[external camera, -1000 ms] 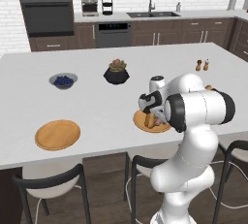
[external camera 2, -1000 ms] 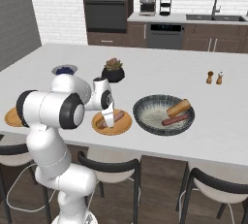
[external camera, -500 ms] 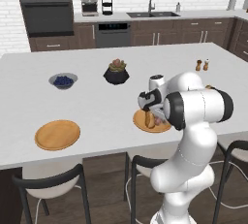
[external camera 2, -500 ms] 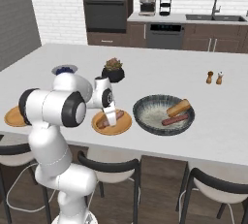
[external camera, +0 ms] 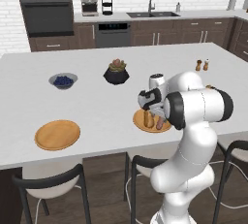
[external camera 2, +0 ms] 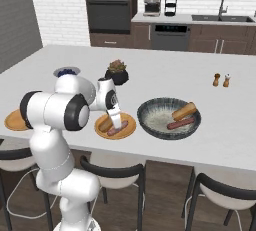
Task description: Place one bun and one sausage from the bowl on each plate.
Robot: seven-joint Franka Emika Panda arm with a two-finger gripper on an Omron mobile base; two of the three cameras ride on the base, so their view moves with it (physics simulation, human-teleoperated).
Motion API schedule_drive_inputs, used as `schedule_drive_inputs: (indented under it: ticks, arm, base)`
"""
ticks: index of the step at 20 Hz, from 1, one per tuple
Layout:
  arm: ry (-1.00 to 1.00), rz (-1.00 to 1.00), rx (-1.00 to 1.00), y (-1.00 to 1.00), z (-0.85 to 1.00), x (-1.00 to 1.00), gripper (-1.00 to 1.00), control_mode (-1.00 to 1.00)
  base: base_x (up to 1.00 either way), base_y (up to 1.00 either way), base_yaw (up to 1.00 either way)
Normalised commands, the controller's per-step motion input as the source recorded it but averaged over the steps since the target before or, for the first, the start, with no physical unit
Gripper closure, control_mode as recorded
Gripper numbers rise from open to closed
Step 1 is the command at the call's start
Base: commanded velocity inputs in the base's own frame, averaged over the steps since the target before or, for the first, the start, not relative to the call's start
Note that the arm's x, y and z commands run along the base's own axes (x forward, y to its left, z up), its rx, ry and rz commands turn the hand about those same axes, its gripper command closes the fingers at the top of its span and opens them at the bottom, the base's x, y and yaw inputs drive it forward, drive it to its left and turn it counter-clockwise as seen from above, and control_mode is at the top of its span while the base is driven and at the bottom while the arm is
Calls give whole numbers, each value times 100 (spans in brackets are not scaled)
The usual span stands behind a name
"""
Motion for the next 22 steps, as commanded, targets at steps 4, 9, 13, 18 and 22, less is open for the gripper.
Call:
schedule_drive_inputs:
  ticks: [4,9,13,18,22]
  arm:
    - [-7,0,-4,0,38,-6,-100,-100]
    - [-1,0,-9,0,82,-17,-100,-100]
    - [0,0,-9,-31,77,-5,-100,-100]
    - [-6,0,-3,-73,76,2,-100,-100]
    - [-2,0,-1,-86,73,9,-100,-100]
  base:
    - [0,0,0]
    - [0,0,0]
    - [0,0,0]
    - [0,0,0]
    - [0,0,0]
